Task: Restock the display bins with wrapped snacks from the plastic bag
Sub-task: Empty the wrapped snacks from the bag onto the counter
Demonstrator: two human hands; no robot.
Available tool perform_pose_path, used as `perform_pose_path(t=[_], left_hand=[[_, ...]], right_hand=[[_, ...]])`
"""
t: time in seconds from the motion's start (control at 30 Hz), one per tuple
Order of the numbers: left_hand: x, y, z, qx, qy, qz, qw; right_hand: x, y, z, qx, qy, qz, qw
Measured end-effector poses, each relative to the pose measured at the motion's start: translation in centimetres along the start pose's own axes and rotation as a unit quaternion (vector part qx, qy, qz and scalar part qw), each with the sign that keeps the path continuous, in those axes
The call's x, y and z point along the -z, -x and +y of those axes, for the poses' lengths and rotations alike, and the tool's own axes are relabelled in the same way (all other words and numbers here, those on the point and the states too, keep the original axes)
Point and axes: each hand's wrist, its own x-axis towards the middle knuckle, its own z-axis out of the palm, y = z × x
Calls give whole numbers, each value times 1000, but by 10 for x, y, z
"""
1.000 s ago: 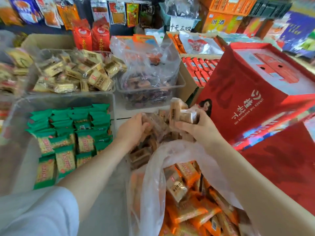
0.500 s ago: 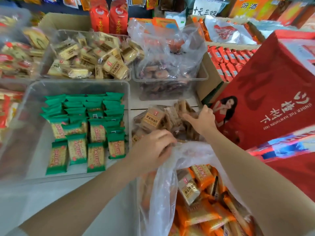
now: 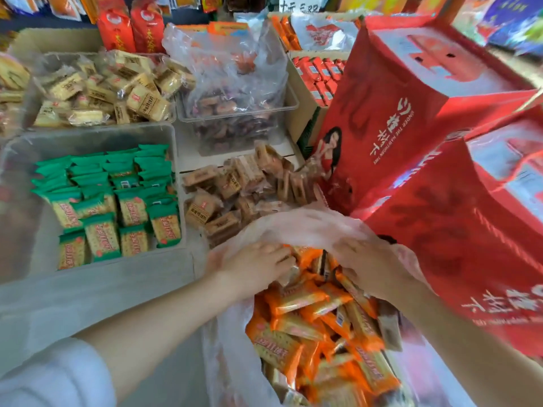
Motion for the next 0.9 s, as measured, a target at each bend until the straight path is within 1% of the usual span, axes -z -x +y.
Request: perform_pose_path(t=[0.07, 0.17, 0.2, 0.27, 0.3, 0.37, 0.4, 0.47, 0.5, 0.57, 0.6, 0.63, 0.67, 0.73, 0.77, 0.8, 0.83, 0.87, 0.9], left_hand=[[-1, -3, 6, -7, -13, 59, 998], [0, -10, 6, 9, -40, 59, 997], [-1, -11, 7, 16, -26, 57, 998], [2, -10, 12, 19, 32, 55, 998], [6, -7, 14, 25, 86, 74, 993], [17, 2, 21, 55, 201, 94, 974], [21, 7, 25, 70, 246, 98, 962], [28, 15, 30, 87, 283, 102, 950], [26, 17, 30, 90, 288, 108, 947], [22, 18, 34, 98, 303, 112, 941], [21, 19, 37, 103, 303, 106, 941], [21, 19, 42, 104, 298, 97, 944], [22, 20, 48, 102, 292, 91, 947], [26, 20, 60, 89, 286, 90, 950], [28, 20, 66, 86, 285, 90, 951], [29, 20, 71, 83, 283, 87, 951], [30, 21, 76, 82, 281, 80, 953], [32, 22, 80, 81, 278, 75, 954], [32, 23, 84, 81, 276, 71, 955]], right_hand=[[-23, 8, 4, -32, -24, -35, 999], [-39, 9, -3, -63, -45, -58, 995], [-43, 6, -4, -50, -52, -46, 996], [-38, 7, -4, -51, -46, -26, 997], [-32, 8, -1, -71, -33, -21, 997], [-16, 14, 1, -100, 13, 1, 995], [-7, 17, 1, -106, 23, 20, 994], [7, 23, 4, -116, -24, 91, 989], [12, 24, 7, -129, -74, 138, 979], [20, 28, 15, -132, -173, 231, 949], [26, 32, 15, -118, -184, 270, 938], [27, 34, 13, -95, -140, 295, 941], [28, 39, 8, -60, -74, 297, 950], [16, 53, -2, 33, -3, 228, 973], [3, 61, -7, 112, 28, 176, 978], [-9, 70, -11, 178, 79, 107, 975], [-19, 82, -12, 204, 134, 50, 969], [-27, 91, -10, 187, 154, -17, 970], [-32, 96, -5, 145, 150, -70, 975]])
